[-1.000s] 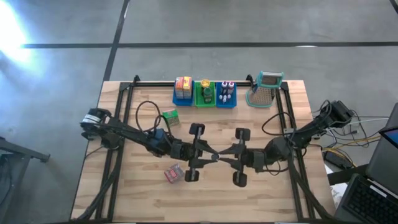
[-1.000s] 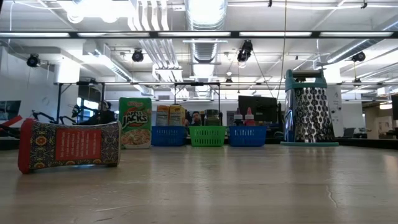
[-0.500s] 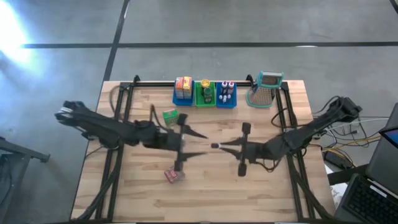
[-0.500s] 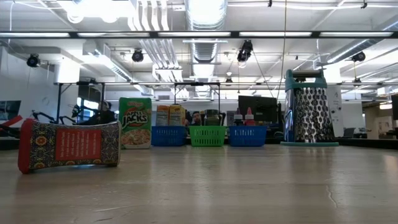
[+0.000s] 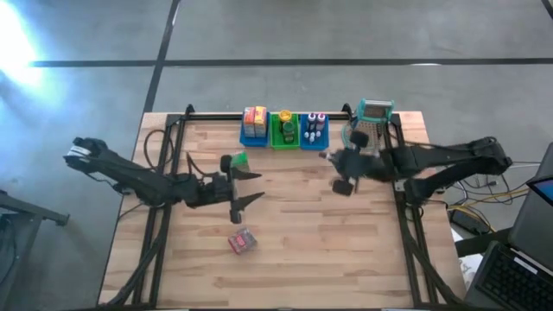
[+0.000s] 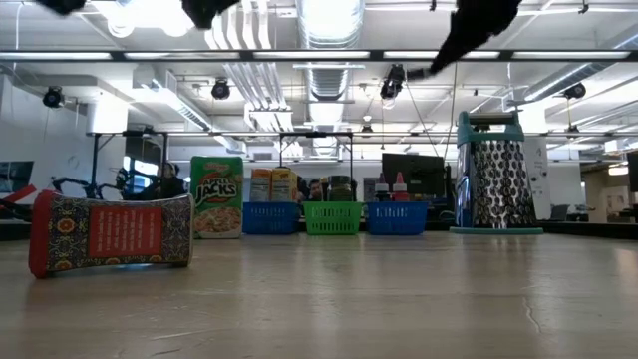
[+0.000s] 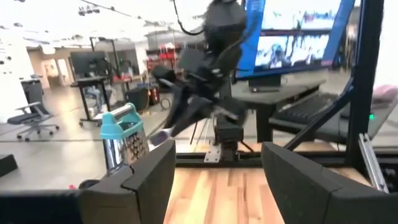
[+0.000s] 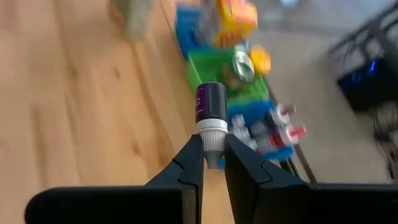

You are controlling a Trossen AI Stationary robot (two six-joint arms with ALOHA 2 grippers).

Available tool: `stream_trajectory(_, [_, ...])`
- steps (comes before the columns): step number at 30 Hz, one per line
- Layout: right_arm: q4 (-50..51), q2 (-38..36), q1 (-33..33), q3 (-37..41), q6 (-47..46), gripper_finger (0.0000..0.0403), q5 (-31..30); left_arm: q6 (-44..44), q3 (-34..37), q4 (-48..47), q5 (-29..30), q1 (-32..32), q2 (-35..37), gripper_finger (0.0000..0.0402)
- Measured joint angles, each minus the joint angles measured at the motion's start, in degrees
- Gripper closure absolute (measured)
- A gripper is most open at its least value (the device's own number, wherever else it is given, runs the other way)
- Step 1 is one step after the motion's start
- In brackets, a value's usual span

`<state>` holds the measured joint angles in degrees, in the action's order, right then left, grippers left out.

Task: Pick & Place Kitchen Items
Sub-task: Put the small purple food coloring bottle into the right blue bin

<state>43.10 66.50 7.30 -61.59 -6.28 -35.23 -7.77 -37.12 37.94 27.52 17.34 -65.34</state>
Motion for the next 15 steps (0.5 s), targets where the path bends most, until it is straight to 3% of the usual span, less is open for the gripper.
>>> stream_trajectory(8, [12.5,11.5,-17.3,-10.8,8.7,0.0368,12.7,0.3,13.4,21.6,0.2,-0.1,-0.1,0.0158])
stream_trajectory(15, [20.1,26.1,-24.9,-22.2,15.7,0.0369,16.8,-1.0,13.9,25.3,0.9,-0.4,0.1,0.0158])
